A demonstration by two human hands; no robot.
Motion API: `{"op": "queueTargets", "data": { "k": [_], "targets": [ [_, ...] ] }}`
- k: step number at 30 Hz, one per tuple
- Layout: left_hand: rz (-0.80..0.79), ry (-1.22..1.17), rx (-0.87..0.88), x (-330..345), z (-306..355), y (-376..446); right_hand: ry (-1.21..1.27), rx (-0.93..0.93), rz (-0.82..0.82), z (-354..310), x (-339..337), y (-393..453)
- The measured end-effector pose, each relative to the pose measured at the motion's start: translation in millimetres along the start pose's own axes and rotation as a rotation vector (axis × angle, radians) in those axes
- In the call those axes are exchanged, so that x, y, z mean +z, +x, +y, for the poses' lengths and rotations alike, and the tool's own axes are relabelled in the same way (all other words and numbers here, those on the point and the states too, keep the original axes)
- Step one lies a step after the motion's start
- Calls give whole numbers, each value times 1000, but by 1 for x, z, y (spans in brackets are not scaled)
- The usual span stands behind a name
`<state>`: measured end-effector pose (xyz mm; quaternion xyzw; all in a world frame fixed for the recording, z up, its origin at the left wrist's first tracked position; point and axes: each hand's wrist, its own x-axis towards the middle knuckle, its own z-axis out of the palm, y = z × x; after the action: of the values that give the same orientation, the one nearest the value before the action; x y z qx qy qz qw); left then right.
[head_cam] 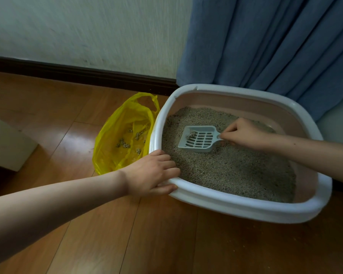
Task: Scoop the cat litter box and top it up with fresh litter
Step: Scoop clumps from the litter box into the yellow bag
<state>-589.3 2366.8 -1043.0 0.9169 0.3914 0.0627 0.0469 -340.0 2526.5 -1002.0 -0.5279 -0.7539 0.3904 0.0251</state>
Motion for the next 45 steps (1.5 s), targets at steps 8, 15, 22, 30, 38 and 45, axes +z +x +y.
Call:
{"op": "queueTargets", "data": {
  "k": [8,15,22,30,38,45],
  "targets": [
    [5,2,3,0,0,0,0,-10,4,-1,-2,-1],
    [1,-4,1,0,0,-1,-20,-8,-12,0,0,-1],
    [6,-7,6,0,0,0,-15,-15,-27,-3,0,-1],
    [5,-12,1,0,0,-1,-5,-39,-6,-6,1,-1],
    [13,-11,7,0,0,-1,15,-47,40,-13,-1,-3],
    [-15,-9,14,-1,-1,-2,46,-106,63,-26,-3,-5]
  ]
}}
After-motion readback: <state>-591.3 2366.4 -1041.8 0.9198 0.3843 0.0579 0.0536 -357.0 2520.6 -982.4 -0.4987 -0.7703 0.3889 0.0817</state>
